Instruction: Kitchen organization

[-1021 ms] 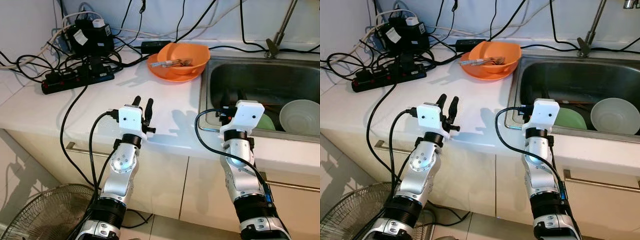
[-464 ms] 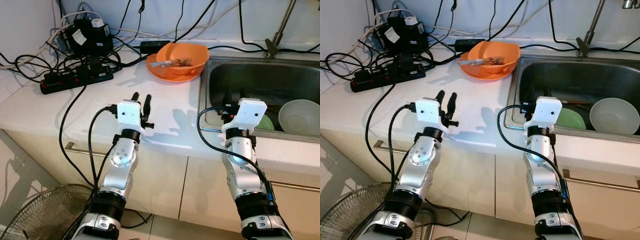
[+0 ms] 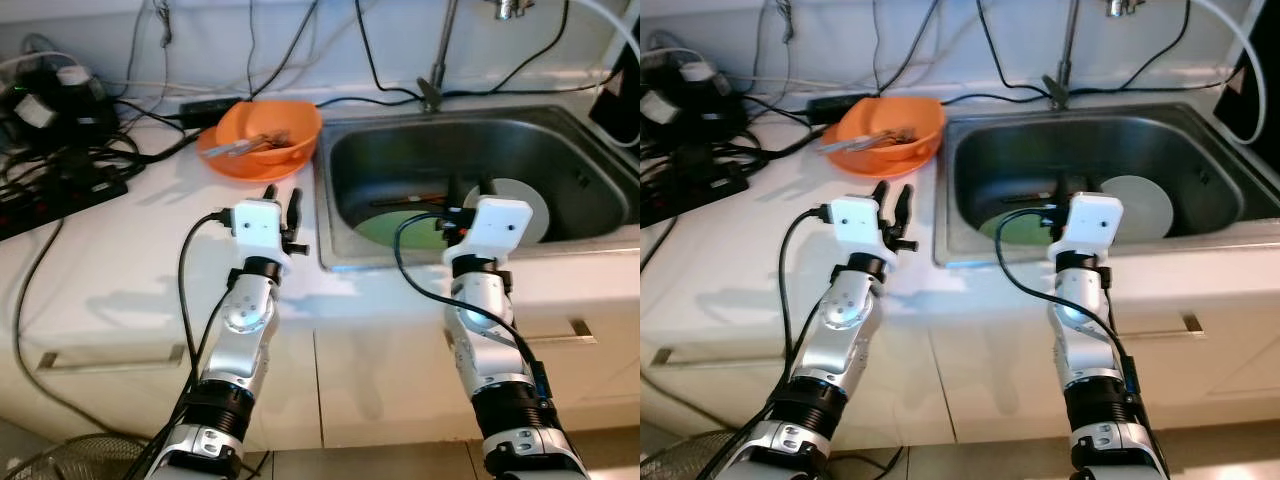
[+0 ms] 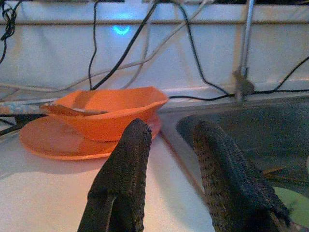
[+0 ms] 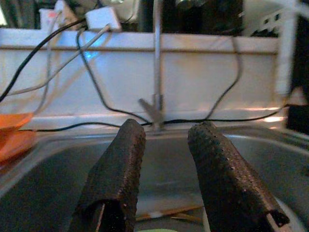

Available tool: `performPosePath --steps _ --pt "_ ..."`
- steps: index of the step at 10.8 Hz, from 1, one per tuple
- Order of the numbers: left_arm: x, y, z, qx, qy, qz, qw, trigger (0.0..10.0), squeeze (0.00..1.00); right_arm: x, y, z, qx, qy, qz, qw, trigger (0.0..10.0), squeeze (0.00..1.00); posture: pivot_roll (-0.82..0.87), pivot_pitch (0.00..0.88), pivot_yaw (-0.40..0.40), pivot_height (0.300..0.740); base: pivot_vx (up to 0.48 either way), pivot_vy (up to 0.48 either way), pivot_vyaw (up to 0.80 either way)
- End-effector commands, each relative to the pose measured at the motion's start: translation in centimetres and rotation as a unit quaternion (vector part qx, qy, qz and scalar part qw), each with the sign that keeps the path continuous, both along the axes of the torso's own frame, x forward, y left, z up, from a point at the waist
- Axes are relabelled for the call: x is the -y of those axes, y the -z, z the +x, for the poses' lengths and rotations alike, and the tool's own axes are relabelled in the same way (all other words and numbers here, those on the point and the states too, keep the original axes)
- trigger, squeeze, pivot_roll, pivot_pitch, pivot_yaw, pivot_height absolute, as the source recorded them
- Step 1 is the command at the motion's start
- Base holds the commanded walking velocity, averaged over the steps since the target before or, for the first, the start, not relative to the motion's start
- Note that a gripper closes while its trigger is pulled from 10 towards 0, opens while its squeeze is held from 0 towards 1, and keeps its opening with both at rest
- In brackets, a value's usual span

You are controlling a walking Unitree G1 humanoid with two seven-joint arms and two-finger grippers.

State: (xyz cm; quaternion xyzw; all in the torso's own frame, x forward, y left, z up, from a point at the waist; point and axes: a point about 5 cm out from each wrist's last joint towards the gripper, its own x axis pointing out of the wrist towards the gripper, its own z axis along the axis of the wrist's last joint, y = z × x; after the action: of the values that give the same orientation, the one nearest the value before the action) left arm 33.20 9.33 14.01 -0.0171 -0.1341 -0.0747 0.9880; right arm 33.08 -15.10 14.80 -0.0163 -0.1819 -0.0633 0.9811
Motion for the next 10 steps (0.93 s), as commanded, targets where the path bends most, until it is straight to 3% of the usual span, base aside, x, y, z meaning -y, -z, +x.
performPosePath --steps 1,8,10 --pt "-0.9 -0.1 0.2 -0.001 -0.014 0.003 1.0 10.0 0.0 -1.0 -0.5 0.3 0.004 -0.014 0.001 1.0 10.0 0.0 0.06 0.0 0.069 0.74 0.289 0.0 0.0" --pt "-0.9 -0.2 0.0 0.0 -0.02 -0.003 1.0 10.0 0.0 -1.4 -0.4 0.2 0.002 -0.026 -0.016 1.0 10.0 0.0 0.06 0.0 0.061 0.74 0.29 0.0 0.0" --pt "-1.3 -2.1 0.1 0.035 -0.03 -0.01 0.999 10.0 0.0 -1.3 -1.9 0.2 0.03 -0.026 -0.015 0.999 10.0 0.0 0.06 0.0 0.062 0.74 0.332 0.0 0.0"
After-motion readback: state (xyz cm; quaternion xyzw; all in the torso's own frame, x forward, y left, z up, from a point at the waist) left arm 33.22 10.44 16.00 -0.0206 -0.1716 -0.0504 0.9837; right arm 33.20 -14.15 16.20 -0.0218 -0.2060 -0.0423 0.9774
